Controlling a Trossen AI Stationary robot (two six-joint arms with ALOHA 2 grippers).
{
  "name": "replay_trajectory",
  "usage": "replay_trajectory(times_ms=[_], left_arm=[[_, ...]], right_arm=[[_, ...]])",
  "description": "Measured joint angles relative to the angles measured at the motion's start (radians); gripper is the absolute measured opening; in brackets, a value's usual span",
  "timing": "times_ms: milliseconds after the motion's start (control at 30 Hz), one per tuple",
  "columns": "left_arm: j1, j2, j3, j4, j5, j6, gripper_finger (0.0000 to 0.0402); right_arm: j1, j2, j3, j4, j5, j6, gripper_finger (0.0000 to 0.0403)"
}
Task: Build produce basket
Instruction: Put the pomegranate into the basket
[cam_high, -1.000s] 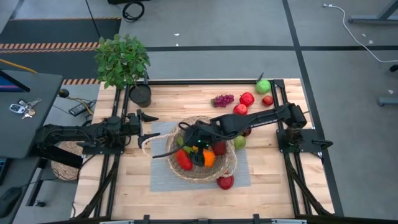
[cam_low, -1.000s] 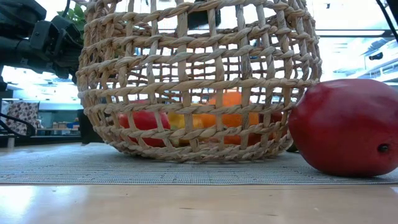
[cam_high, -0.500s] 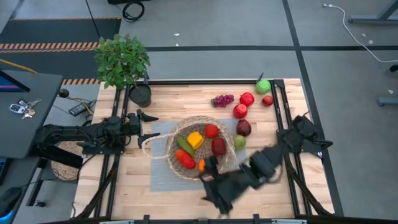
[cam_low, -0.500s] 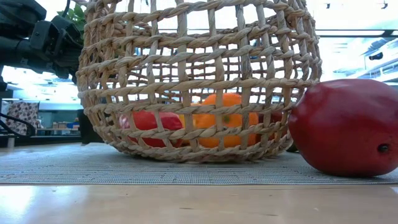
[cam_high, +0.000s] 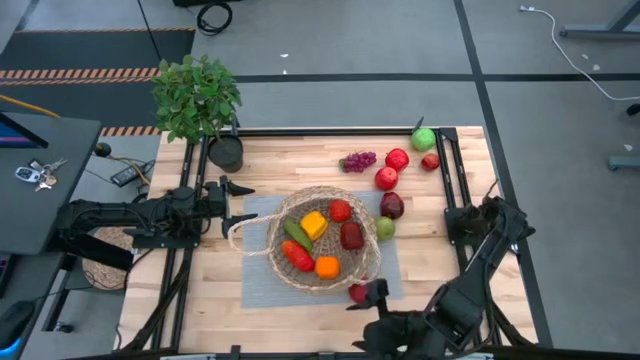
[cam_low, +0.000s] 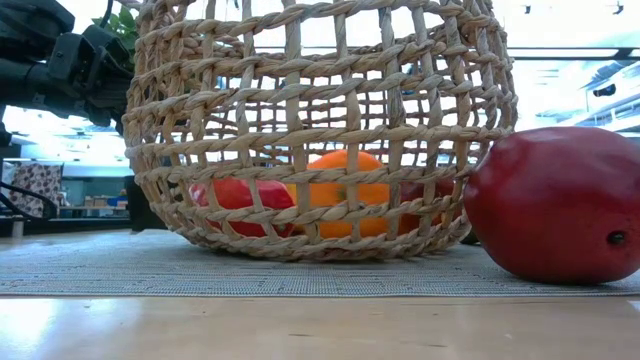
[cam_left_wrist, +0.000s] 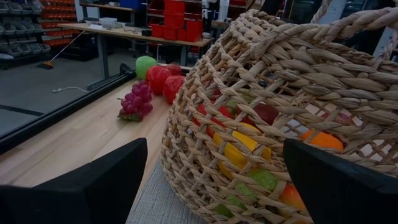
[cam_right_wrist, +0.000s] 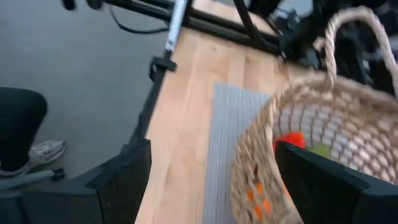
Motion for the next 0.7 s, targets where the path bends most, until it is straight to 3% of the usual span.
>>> replay_trajectory(times_ms=[267,700], left_arm=[[0.000,0.000,0.000,0.000,0.000,0.000,0.0382],[0.000,0.000,0.000,0.000,0.000,0.001,0.0382]], right_arm=[[0.072,0.002,-0.195,0.047,0.134,0.179,0.0346],[0.051,0.002,-0.495,0.066,0.124,0.469,0.0348]])
